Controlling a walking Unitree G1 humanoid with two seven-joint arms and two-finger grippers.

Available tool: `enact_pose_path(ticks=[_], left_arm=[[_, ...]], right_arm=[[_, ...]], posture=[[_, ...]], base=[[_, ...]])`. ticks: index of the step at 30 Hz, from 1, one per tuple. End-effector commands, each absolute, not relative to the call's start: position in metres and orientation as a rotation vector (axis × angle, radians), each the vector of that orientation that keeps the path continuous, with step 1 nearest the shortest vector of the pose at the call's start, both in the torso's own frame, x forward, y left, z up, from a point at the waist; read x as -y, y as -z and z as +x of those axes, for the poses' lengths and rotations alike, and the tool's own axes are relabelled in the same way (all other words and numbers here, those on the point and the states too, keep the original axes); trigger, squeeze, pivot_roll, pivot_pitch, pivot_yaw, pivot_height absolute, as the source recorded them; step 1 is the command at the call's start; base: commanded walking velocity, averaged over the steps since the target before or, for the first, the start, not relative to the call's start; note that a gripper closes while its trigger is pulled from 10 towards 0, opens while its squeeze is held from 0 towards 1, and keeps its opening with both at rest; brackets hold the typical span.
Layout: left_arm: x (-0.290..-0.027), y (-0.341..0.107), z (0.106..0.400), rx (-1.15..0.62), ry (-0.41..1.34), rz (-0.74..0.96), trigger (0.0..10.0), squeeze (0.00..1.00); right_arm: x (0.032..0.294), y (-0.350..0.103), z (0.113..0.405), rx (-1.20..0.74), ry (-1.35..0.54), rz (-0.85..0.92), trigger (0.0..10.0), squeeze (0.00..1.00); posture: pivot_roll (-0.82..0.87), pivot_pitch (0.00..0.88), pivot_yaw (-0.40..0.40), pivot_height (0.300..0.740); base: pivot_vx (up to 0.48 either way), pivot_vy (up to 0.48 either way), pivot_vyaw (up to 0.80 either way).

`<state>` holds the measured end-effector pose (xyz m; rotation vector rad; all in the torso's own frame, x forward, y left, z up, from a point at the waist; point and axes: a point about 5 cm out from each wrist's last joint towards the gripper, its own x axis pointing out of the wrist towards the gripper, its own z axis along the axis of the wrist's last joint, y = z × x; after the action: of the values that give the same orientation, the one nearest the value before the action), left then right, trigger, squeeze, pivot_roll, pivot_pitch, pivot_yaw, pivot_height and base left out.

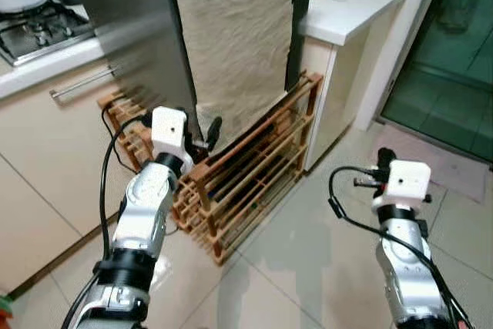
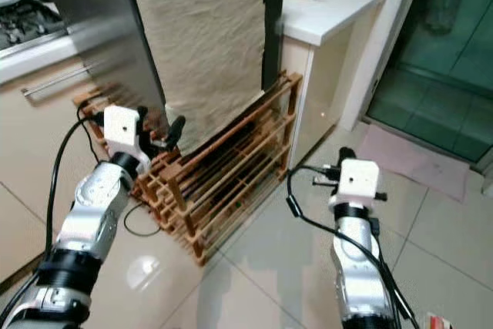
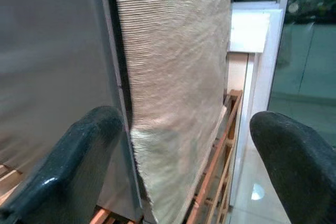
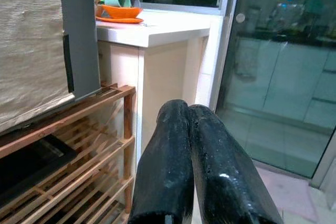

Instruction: Restocking fridge

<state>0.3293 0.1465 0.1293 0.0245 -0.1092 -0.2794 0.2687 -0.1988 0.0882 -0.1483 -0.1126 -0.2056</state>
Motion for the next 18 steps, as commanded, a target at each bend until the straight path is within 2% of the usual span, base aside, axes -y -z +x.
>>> enact_pose_path(ticks=[1,4,11,18], left_arm=[[-0.1474,-0.1377,0.3303,0.147,0.281,0.016,10.0,0.00],[-0.1472,-0.1389,0.3309,0.151,0.271,-0.011,10.0,0.00],[-0.1433,-0.1404,0.3296,0.167,0.277,-0.037,10.0,0.00],[-0.1423,-0.1399,0.3305,0.152,0.268,-0.018,10.0,0.00]], right_arm=[[0.1929,-0.0935,0.2739,0.139,0.189,-0.148,10.0,0.00],[0.1926,-0.0933,0.2743,0.139,0.184,-0.149,10.0,0.00],[0.1923,-0.0911,0.2729,0.132,0.175,-0.154,10.0,0.00],[0.1910,-0.0916,0.2738,0.132,0.168,-0.154,10.0,0.00]], posture=[[-0.06,0.000,0.056,0.740],[-0.07,0.000,0.056,0.740],[-0.07,0.000,0.053,0.740],[-0.07,0.000,0.050,0.740]], base=[[0.307,0.371,0.00],[0.292,0.379,0.00],[0.000,0.441,0.00],[0.000,0.000,0.00]])
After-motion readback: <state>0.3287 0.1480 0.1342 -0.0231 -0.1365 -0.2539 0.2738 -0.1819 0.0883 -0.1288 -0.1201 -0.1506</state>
